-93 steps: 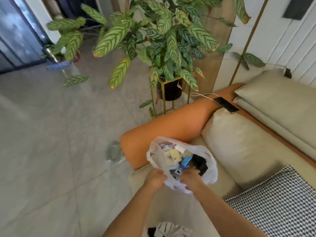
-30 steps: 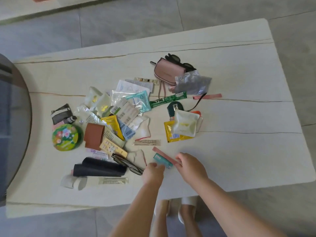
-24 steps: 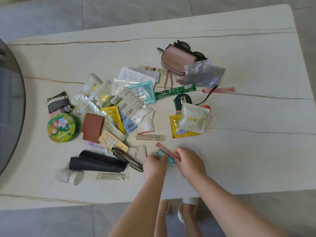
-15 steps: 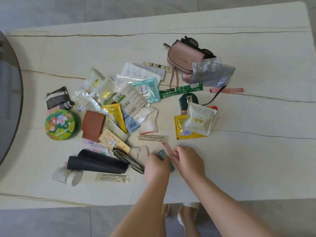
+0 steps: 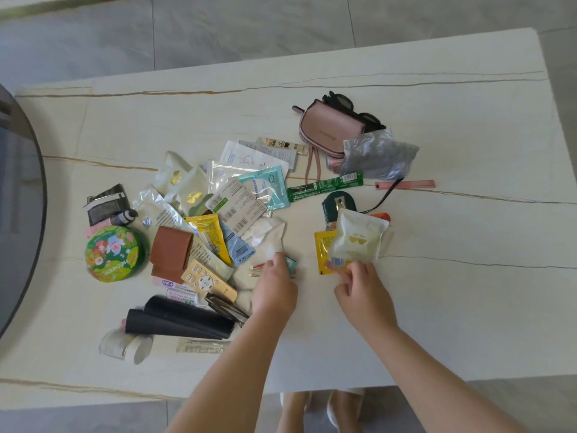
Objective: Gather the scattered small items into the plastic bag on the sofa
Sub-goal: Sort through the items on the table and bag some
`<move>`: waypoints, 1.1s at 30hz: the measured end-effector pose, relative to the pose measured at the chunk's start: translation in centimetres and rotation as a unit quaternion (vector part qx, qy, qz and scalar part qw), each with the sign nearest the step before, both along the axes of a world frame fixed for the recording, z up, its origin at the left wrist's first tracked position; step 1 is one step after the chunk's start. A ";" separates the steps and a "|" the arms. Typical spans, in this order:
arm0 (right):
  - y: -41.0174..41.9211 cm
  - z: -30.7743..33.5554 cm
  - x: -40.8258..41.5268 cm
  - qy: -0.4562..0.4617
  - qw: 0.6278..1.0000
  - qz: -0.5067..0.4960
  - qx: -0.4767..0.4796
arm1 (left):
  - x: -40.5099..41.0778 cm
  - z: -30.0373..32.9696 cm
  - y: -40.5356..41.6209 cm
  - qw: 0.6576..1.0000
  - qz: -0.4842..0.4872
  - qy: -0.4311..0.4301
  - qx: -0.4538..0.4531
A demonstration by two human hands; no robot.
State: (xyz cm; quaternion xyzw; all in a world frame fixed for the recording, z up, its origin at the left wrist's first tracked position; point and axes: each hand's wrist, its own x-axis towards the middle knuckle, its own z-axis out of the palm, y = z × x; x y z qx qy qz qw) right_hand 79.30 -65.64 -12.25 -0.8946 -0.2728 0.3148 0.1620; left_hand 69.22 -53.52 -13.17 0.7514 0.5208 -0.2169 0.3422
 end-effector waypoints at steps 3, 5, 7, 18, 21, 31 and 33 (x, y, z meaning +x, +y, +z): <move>0.3 0.0 1.8 -0.049 0.999 -0.006 0.004 | 0.4 -0.6 0.4 0.998 -0.042 0.043 0.023; 0.7 0.0 2.8 -0.081 0.997 0.000 0.017 | 0.5 -1.0 0.4 0.997 -0.037 0.052 0.035; 1.3 -0.1 3.8 -0.112 0.993 0.006 0.034 | 0.5 -1.0 0.4 0.997 -0.041 0.055 0.048; 4.5 -1.3 7.9 -0.180 0.968 0.137 -0.107 | 2.2 -0.1 0.7 1.000 -0.012 -0.012 0.026; 3.9 -1.1 7.8 -0.174 0.973 0.105 -0.114 | 3.4 0.0 1.6 1.000 0.011 -0.018 0.015; -2.4 -0.8 7.8 0.001 0.991 -0.110 -0.077 | 9.0 -0.6 0.8 0.993 0.087 -0.019 -0.071; -3.1 -1.0 7.8 0.014 0.988 -0.143 -0.064 | 9.4 -1.2 0.0 0.994 0.093 -0.003 -0.049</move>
